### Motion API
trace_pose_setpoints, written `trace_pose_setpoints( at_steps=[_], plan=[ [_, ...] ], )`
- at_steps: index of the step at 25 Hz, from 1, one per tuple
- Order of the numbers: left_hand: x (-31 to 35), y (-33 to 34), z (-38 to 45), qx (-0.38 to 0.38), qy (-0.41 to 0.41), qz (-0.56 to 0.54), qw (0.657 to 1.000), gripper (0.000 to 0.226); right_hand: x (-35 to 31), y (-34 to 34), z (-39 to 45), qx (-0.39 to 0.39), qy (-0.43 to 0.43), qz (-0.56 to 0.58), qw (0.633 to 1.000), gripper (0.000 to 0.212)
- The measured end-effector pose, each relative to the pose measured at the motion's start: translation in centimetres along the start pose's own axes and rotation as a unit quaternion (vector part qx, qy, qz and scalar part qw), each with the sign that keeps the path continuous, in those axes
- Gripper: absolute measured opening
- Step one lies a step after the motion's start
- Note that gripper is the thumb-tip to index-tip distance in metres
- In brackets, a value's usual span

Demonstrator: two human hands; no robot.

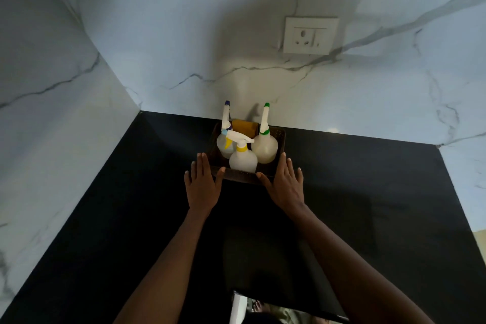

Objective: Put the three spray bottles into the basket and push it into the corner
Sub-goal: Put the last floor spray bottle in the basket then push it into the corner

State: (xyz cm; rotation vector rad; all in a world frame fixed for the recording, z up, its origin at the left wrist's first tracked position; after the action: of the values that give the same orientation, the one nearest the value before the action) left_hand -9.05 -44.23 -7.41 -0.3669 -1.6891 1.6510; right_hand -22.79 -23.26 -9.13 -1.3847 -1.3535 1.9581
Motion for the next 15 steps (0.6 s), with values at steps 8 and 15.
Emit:
trace_pose_setpoints(
  at_steps=[8,15],
  plan=[
    [-8.3,-2.0,5.9,0.005,-0.06,0.008,0.998,0.077,-8.3,6.6,5.0,-0.07,0.007,-0.018,0.997,0.103],
    [-14.5,-3.6,10.5,0.009,-0.103,-0.007,0.995,0.069,-14.5,11.4,8.9,-0.122,0.006,-0.027,0.992,0.106]
  ],
)
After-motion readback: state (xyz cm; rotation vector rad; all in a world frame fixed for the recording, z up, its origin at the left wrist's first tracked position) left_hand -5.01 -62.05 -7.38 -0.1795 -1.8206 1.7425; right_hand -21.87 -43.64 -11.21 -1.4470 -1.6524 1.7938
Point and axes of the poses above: each hand's wrist, its own z-axis towards the middle knuckle, its own y-axis out of the palm, x = y × z, the point moved 10 cm from there along z, towards the middle knuckle, and after that the axes turned 11 degrees about x, right-handed, at the moved point
